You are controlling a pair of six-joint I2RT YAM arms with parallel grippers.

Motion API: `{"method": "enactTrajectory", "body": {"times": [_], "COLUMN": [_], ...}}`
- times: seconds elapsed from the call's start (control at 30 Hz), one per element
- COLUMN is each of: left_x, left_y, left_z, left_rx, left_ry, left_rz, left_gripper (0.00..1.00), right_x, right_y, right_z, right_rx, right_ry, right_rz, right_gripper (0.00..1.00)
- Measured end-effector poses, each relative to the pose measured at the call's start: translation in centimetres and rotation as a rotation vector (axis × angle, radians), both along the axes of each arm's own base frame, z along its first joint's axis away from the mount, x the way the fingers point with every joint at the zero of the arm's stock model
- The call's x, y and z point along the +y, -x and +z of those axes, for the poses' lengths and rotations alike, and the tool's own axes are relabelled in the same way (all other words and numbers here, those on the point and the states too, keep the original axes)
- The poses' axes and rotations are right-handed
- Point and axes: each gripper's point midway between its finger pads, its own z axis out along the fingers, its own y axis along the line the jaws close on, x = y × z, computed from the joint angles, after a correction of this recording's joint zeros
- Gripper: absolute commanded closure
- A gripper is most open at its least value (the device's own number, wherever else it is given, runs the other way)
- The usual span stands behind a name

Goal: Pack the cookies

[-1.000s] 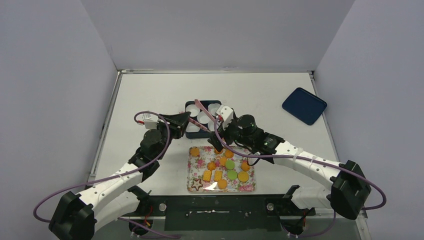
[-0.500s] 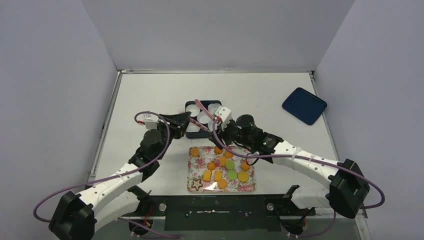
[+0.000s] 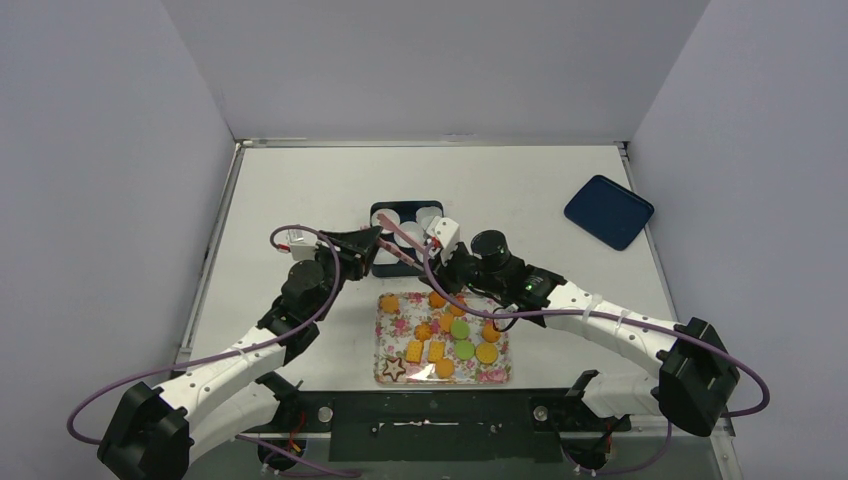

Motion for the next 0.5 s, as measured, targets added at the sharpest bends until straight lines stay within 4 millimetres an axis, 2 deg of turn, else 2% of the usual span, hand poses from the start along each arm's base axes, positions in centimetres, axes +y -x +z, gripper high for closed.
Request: {"method": "enactTrajectory", "body": {"times": [0.23, 0.4, 0.5], "left_x": [0.2, 0.4, 0.3], "left_y": [-0.2, -0.8, -1.0], "left_z": [-0.3, -1.3, -1.8], "left_rx": [-0.001, 0.016, 0.029], "left_ry": [-0.016, -0.042, -0.050], "left_rz": [0.004, 0.014, 0.011], "left_gripper": [0.46, 0.46, 0.52], "right_x": [0.1, 0.3, 0.2], "right_y": [0.3, 0.4, 0.6], "right_z": [-0.1, -0.3, -0.7], "right_rx": [0.011, 0.029, 0.040], "right_ry": [0.005, 0.017, 0.028], "right_rz": [0.018, 0.030, 0.034], "right_gripper": [0.62, 0.60, 0.59]}}
